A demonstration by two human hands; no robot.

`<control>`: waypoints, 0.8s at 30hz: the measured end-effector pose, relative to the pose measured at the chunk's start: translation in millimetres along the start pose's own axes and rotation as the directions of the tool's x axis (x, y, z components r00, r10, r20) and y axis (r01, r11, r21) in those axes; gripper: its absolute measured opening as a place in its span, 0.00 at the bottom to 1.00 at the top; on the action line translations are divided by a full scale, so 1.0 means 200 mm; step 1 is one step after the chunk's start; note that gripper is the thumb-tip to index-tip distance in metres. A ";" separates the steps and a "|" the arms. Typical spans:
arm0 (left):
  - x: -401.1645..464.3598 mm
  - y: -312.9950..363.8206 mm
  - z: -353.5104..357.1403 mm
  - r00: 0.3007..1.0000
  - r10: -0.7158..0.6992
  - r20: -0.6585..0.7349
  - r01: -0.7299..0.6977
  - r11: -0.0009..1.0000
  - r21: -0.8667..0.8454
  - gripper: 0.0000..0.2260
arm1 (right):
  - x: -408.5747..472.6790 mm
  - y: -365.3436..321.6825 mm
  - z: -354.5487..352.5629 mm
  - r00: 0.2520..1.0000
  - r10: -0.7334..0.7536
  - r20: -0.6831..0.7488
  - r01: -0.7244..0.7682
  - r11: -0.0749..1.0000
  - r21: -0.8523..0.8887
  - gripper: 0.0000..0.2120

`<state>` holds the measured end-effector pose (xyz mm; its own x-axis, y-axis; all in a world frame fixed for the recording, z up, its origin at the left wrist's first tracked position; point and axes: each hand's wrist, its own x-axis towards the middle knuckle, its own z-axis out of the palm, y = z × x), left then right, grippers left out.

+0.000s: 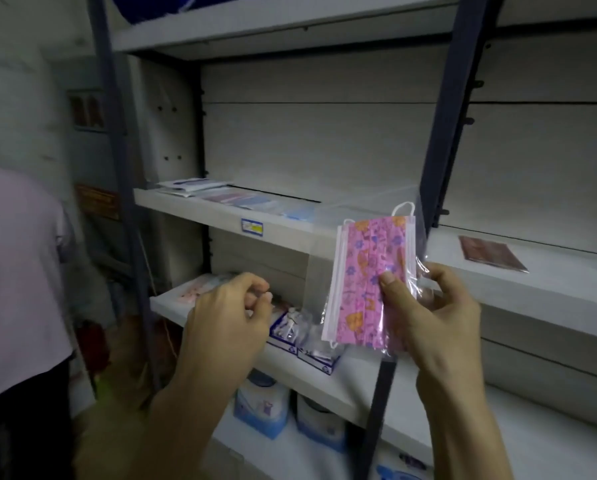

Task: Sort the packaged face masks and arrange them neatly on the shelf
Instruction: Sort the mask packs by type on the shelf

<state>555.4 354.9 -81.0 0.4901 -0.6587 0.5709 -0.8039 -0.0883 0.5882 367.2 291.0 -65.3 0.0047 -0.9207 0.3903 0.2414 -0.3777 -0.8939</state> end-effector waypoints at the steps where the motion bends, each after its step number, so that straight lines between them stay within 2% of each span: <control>1: 0.03 -0.05 -0.02 1.000 0.000 -0.009 0.001 1.000 0.008 0.05 | 0.01 0.02 0.05 1.000 0.010 0.012 -0.009 1.000 -0.008 0.07; 4: 0.12 -0.19 -0.04 1.000 -0.022 -0.022 0.023 0.999 0.046 0.07 | 0.06 0.11 0.22 0.999 0.013 0.037 -0.012 0.999 -0.040 0.07; 11: 0.54 -0.53 -0.01 1.000 -0.021 0.001 0.021 0.997 0.075 0.07 | 0.32 0.31 0.65 0.999 0.022 0.046 -0.022 1.000 0.011 0.06; 24: 1.28 -1.10 0.14 0.999 -0.018 0.047 0.017 1.000 0.023 0.07 | 0.88 0.70 1.36 0.998 0.010 -0.059 -0.012 0.999 -0.039 0.07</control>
<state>848.4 185.3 -80.8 0.4881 -0.6916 0.5324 -0.8028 -0.1165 0.5848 665.1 102.0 -61.6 -0.0498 -0.9285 0.3680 0.2034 -0.3702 -0.9064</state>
